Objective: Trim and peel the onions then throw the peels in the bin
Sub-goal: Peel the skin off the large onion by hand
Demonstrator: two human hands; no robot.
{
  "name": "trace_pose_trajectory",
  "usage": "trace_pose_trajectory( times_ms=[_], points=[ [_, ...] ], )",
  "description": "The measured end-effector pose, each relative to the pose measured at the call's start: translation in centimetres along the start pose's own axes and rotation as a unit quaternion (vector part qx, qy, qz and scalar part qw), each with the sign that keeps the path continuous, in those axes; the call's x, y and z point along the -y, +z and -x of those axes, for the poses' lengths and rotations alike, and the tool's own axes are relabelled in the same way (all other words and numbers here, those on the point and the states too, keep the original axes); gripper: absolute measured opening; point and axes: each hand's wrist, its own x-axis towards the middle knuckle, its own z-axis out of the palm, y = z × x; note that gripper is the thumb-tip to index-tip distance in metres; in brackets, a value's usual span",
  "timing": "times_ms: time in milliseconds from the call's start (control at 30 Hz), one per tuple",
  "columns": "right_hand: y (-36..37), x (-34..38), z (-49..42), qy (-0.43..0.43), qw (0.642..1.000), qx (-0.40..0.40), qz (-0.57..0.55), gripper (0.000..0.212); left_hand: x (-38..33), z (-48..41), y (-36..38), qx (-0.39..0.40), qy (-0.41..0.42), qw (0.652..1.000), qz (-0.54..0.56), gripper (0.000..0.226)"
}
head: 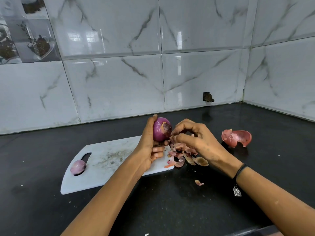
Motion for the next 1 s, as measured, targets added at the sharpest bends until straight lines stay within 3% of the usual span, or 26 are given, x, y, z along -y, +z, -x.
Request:
trace_pose_trajectory(
  times_ms=[133, 500, 633, 1000],
  points=[
    [-0.1, -0.1, 0.0, -0.012, 0.998, -0.053, 0.033, 0.007, 0.0, -0.1, 0.4, -0.010, 0.015, 0.999, 0.036, 0.065],
    [0.5, 0.3, 0.2, -0.088, 0.985, -0.089, 0.119, 0.046, 0.5, 0.1, 1.1, 0.020, 0.033, 0.998, 0.056, 0.055],
    [0.1, 0.3, 0.2, -0.110, 0.980, -0.101, 0.133, 0.046, 0.6, 0.0, 1.1, 0.046, 0.016, 0.997, 0.068, 0.066],
    [0.0, -0.1, 0.2, -0.160, 0.959, -0.144, 0.182, 0.033, 0.4, 0.4, 1.6, 0.079, 0.024, 0.992, 0.099, 0.053]
  ],
)
